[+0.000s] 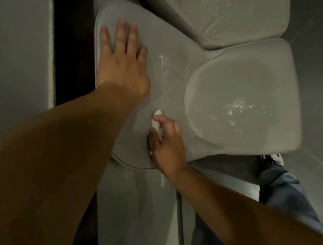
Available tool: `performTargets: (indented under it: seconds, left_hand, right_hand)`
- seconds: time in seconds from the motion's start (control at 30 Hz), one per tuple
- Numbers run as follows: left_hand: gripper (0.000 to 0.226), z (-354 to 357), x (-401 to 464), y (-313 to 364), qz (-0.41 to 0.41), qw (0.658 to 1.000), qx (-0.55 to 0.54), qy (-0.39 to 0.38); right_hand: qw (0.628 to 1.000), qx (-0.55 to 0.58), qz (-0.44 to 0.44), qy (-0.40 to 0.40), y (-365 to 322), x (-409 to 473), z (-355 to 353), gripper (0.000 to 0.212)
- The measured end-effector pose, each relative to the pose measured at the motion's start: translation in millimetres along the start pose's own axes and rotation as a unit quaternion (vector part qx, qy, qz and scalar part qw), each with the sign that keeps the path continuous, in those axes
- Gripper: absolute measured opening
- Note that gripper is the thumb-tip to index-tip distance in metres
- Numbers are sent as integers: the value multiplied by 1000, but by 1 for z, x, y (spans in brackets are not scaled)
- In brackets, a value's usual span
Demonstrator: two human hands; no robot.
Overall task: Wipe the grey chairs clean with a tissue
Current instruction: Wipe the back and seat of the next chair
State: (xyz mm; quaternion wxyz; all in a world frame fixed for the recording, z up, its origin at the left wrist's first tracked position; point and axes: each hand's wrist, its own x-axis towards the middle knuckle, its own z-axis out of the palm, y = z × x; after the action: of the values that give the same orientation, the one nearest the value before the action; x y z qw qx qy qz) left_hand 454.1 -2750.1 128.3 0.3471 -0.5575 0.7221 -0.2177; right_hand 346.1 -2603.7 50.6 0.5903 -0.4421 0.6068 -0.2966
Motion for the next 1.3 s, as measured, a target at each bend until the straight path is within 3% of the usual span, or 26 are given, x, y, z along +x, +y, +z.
performTargets:
  seconds: [0.1, 0.2, 0.37, 0.5, 0.63, 0.77, 0.93, 1.1, 1.2, 1.3]
  left_hand:
    - [69, 1, 16, -19, 53, 999, -12, -4]
    - [69, -1, 29, -35, 75, 997, -22, -11]
    - [71, 1, 32, -29, 37, 999, -13, -4]
    - [73, 3, 38, -26, -18, 1000, 4, 19]
    - [75, 10, 39, -16, -48, 996, 60, 42]
    - [73, 10, 39, -13, -39, 996, 63, 41]
    - [74, 3, 37, -12, -35, 999, 8, 9]
    - [71, -1, 39, -18, -24, 999, -22, -5]
    - [70, 0, 44, -28, -4, 999, -42, 5]
    - [69, 0, 59, -38, 1, 998, -63, 3]
  right_hand:
    - [998, 24, 12, 50, -11, -3, -4, 25]
    - [996, 56, -47, 43, -29, -14, -2, 31]
    - [988, 48, -142, -22, -47, -19, 8, 38]
    - [985, -8, -172, 1, -29, 1, 3, 31]
    - [997, -15, -64, 35, 11, 23, -1, 33]
    - [997, 35, 67, -11, 40, 41, -11, 25]
    - [990, -82, 119, -7, 50, 61, -37, 26]
    - [997, 69, 7, 30, -2, 34, -31, 18]
    - [991, 19, -134, 8, -18, 19, -17, 27]
    - [986, -24, -164, -7, -6, 19, -9, 29]
